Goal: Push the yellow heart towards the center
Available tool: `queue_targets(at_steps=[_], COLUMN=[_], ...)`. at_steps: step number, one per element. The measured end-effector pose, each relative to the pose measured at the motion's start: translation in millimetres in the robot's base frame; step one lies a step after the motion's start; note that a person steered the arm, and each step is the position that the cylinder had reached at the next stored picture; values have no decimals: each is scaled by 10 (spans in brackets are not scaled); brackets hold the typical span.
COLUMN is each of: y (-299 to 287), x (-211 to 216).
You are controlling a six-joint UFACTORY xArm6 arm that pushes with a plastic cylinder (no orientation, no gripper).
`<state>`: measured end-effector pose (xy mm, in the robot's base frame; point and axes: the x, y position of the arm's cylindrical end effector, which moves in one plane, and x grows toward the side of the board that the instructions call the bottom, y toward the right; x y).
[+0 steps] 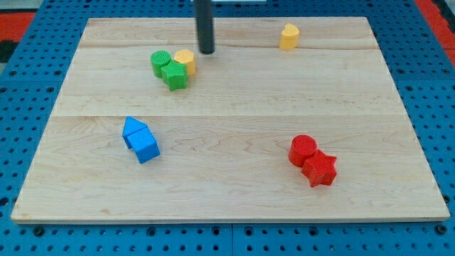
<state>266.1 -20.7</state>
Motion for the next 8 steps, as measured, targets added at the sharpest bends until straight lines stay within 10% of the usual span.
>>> queue_targets(at_steps=[3, 8], y=[1638, 1170], x=[-696, 77])
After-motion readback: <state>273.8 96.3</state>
